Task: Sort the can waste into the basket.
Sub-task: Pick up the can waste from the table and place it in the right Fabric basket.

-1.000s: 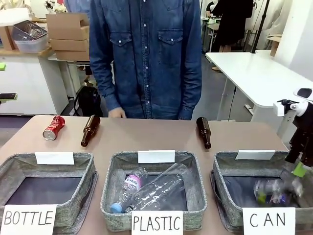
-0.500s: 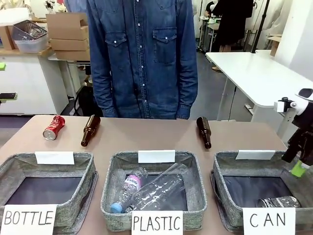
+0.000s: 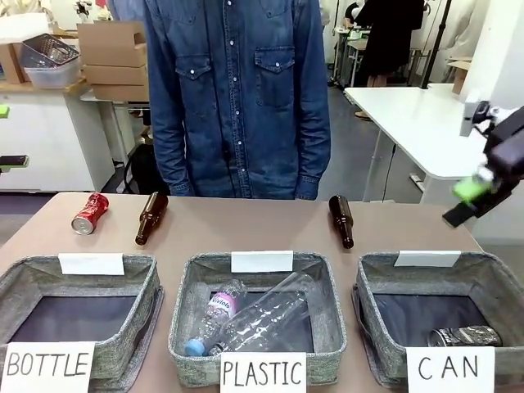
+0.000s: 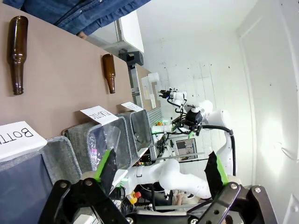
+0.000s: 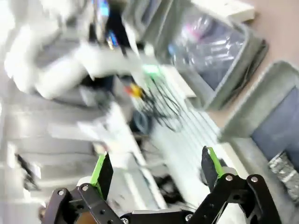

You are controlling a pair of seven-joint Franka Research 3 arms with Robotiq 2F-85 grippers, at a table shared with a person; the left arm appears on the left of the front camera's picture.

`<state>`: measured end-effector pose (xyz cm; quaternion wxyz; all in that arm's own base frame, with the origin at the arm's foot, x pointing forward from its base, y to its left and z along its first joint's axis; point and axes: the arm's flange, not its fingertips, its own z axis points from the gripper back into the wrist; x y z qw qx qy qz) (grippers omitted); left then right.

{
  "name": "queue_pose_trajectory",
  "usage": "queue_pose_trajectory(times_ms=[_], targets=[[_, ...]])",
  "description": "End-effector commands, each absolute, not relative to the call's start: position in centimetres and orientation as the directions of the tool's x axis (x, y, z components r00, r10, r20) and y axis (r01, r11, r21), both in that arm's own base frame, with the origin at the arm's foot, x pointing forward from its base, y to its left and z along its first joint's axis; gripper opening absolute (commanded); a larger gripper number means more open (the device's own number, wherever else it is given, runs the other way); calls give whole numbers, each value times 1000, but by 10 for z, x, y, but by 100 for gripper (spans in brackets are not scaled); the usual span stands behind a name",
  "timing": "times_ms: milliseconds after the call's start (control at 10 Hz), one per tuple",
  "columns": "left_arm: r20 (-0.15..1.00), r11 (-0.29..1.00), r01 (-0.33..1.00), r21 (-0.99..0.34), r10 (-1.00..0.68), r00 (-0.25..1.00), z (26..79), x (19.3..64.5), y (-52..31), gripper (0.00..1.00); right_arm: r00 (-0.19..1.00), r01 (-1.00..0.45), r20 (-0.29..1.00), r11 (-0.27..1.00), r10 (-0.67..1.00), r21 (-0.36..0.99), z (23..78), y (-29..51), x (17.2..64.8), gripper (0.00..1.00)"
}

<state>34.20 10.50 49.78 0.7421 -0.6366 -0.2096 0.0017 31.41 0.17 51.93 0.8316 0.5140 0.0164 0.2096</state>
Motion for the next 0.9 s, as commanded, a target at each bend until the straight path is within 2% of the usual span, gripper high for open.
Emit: queue_pose_trajectory(times_ms=[0, 100, 200, 800], targets=[[326, 177, 287, -942, 267, 907, 499, 343, 105, 100, 367, -19, -383, -418, -848, 908, 509, -16, 330, 100], [326, 177, 287, -942, 267, 907, 499, 343, 105, 100, 305, -49, -393, -426, -868, 903, 508, -21, 341, 100], [326, 177, 287, -942, 267, 907, 499, 343, 105, 100, 965, -206, 123, 381, 231, 901, 515, -16, 323, 100], [326, 177, 287, -942, 267, 907, 499, 343, 105, 100, 965, -206, 123, 381, 231, 901, 515, -16, 323, 100]])
